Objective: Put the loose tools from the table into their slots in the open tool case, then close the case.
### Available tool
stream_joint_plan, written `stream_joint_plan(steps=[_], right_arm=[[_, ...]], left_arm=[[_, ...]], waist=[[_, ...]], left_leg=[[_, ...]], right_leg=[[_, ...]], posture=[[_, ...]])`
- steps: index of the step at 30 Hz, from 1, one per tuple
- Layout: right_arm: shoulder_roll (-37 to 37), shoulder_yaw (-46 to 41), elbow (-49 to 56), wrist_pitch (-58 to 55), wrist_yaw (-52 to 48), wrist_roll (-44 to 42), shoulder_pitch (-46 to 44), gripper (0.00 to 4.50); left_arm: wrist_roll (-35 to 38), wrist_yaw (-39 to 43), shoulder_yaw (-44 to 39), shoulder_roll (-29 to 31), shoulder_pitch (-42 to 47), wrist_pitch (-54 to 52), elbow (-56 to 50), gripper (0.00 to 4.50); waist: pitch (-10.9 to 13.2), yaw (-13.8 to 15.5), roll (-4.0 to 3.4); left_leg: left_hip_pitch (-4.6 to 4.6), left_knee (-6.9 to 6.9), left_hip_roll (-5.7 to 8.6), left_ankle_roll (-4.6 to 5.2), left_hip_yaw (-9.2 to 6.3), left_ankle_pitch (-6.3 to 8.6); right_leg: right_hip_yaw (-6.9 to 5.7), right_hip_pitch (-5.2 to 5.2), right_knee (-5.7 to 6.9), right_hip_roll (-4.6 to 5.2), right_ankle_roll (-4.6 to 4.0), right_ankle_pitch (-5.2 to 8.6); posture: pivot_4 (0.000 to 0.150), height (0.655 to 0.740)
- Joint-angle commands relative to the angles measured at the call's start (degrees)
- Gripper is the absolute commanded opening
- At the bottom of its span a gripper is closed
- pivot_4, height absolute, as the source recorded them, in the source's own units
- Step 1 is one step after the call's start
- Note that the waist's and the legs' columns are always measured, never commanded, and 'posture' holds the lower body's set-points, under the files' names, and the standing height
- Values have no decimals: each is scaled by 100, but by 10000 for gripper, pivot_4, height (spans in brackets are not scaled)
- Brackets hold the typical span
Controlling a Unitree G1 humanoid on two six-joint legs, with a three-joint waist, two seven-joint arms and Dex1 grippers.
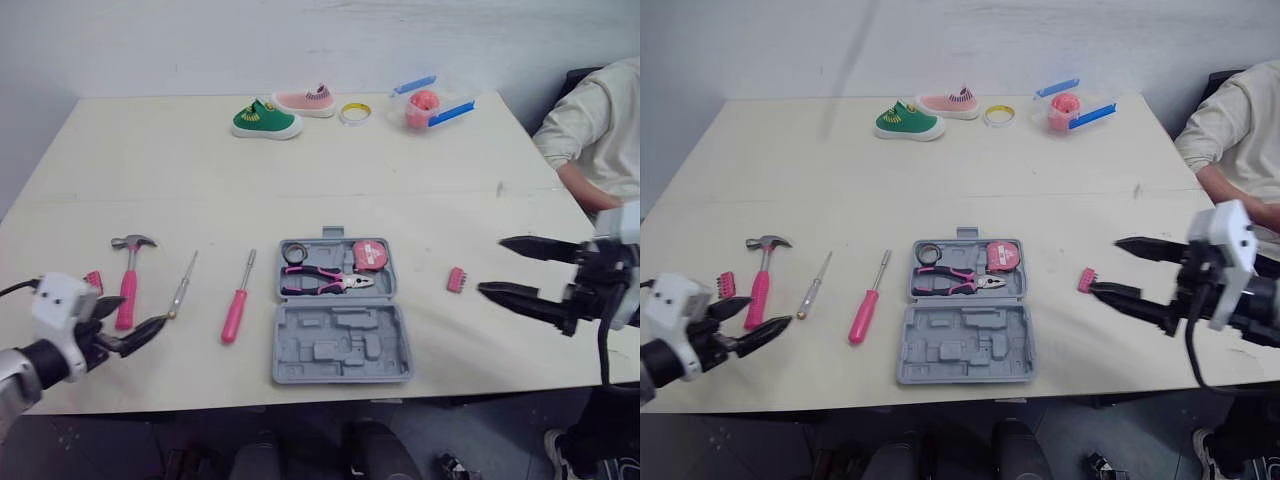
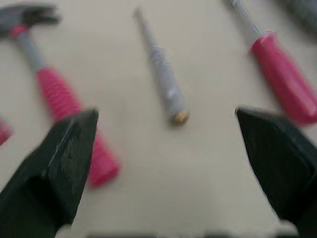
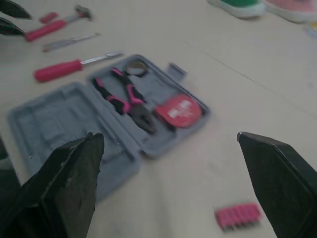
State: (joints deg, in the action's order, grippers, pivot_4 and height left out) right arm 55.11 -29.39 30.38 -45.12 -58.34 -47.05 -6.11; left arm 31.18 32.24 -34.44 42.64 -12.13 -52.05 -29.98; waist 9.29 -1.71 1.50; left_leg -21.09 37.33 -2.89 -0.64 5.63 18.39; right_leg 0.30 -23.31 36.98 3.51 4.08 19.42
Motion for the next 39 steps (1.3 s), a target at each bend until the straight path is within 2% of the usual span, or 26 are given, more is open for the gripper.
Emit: stream_joint_plan(steps=[1,4,5,8,12,15,20,23,24,26,28,31,33,36,39], right_arm=[[-237,819,760,-44,525,-603,-1020,45000],[-429,1123,643,-263,944,-1028,-1834,45000],[-382,1248,663,-260,898,-1043,-1994,45000],[-370,1562,632,-265,842,-1110,-2419,45000],[-400,1824,527,-206,840,-1043,-2621,45000],[-428,1953,483,-118,826,-918,-2605,45000],[-418,2121,505,73,782,-621,-2462,45000],[-435,2194,552,149,839,-499,-2413,45000],[-457,2191,568,148,875,-518,-2410,45000],[-449,2166,594,115,909,-567,-2377,45000],[-292,2151,633,47,806,-563,-2232,45000],[206,2191,796,158,299,-264,-1671,45000],[388,2154,821,232,166,-128,-1331,45000],[401,1993,796,245,215,-129,-1056,45000],[408,1812,894,137,340,-171,-740,45000]], left_arm=[[-252,-1411,324,-600,858,-888,-40,44807],[-359,-1461,821,-714,1070,-986,1,44807],[-428,-1518,1023,-707,1140,-1050,40,44807],[-643,-1715,1546,-856,1389,-1002,338,44807],[-909,-2015,1697,-1071,1556,-970,702,44807],[-837,-1910,1767,-1147,1560,-976,682,36448],[-912,-1886,1786,-1182,1563,-889,729,14750],[-952,-1700,1817,-1007,1545,-678,710,1659],[-1088,-1454,1922,-714,1561,-308,677,368],[-1320,-877,2144,1,1657,321,573,368],[-1084,-130,2266,524,1885,551,384,368],[-592,915,2551,1029,2330,709,78,368],[-507,1547,2952,1292,2692,937,-43,368],[-538,2148,3700,1304,3339,1067,75,368],[-694,2634,4499,1035,4101,1110,420,368]], waist=[[4,2,-8],[4,-1,5],[4,4,6],[3,28,10],[0,43,8],[-6,32,-4],[-7,41,-4],[-6,40,-4],[-6,39,-4],[-2,26,4],[1,19,9],[4,61,10],[3,55,10],[5,27,7],[6,18,9]], left_leg=[[2,4,1,5,1,0],[-8,14,2,0,-6,-5],[-7,15,1,-30,-5,-22],[-19,16,2,-27,-6,-21],[-14,28,10,-14,-11,-22],[-5,26,8,-14,-13,-22],[-7,26,8,-15,-14,-23],[-10,26,10,-13,-13,-22],[-10,26,9,-13,-13,-22],[-10,25,7,-16,-14,-23],[-16,20,7,-20,-15,-25],[-21,9,8,-20,-18,-26],[-22,2,12,-17,-17,-24],[-21,8,17,-14,-10,-22],[-16,13,10,-16,-4,-25]], right_leg=[[1,2,1,0,3,-2],[-3,-4,13,-4,6,-3],[-4,-4,10,-4,5,-3],[-3,-6,1,-1,4,-2],[-3,5,1,9,4,-2],[-4,12,3,9,4,-2],[-5,12,2,10,4,-2],[-5,12,0,12,4,-2],[-5,12,0,12,4,-2],[-6,9,-1,9,3,-2],[-7,1,-1,9,1,0],[-12,0,-9,14,-4,2],[-12,2,-15,20,-6,3],[-7,5,-14,20,-5,3],[0,4,-10,1,-4,2]], posture=[[1500,7400],[1500,7400],[1500,7400],[1500,7400],[1500,7400],[1500,7400],[1500,7400],[1500,7400],[1500,7400],[1500,7400],[1500,7400],[1500,7400],[1500,7400],[1500,7400],[1500,7400]])
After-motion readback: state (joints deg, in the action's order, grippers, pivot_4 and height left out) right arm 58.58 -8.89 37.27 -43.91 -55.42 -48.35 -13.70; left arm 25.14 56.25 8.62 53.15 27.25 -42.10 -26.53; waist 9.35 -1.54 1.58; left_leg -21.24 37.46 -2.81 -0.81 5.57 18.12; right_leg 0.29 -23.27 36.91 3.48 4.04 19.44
